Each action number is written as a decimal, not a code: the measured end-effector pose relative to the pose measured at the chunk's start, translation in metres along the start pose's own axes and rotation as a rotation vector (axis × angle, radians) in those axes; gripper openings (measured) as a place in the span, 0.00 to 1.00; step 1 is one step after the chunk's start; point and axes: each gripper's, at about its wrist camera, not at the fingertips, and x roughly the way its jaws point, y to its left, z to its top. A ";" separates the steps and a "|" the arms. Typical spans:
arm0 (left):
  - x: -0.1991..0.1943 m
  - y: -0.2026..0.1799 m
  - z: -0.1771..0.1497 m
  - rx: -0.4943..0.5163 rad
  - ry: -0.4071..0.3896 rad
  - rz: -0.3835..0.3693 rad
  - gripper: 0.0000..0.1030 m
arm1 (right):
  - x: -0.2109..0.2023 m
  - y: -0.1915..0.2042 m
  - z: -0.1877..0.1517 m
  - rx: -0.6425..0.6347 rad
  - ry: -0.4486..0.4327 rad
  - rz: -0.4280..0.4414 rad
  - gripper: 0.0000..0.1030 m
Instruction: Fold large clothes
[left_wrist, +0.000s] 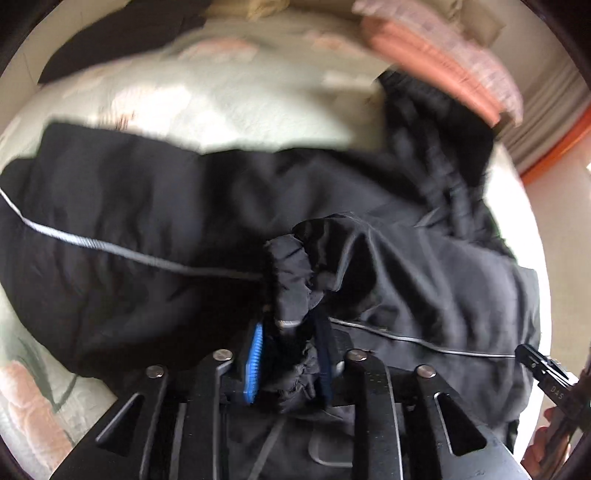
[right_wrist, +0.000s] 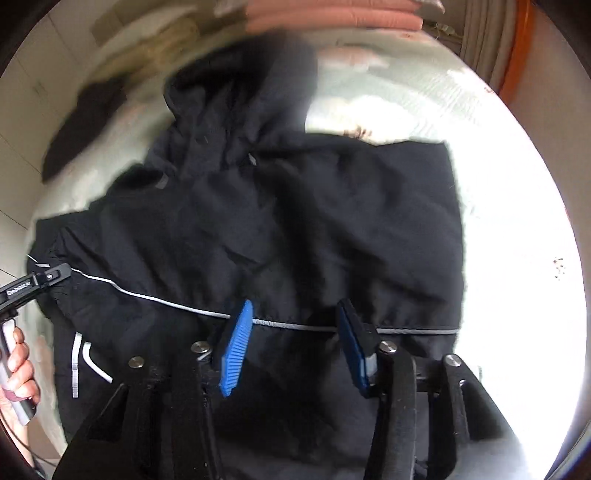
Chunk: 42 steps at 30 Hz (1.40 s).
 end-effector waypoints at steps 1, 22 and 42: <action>0.010 0.004 -0.002 0.000 0.008 0.014 0.35 | 0.010 0.003 -0.001 -0.011 0.022 -0.022 0.45; -0.016 -0.024 0.000 0.069 -0.016 0.076 0.61 | -0.024 0.029 0.010 -0.085 -0.014 0.018 0.48; -0.010 0.023 0.002 -0.034 -0.050 0.098 0.23 | 0.015 0.032 0.001 -0.089 0.035 0.047 0.48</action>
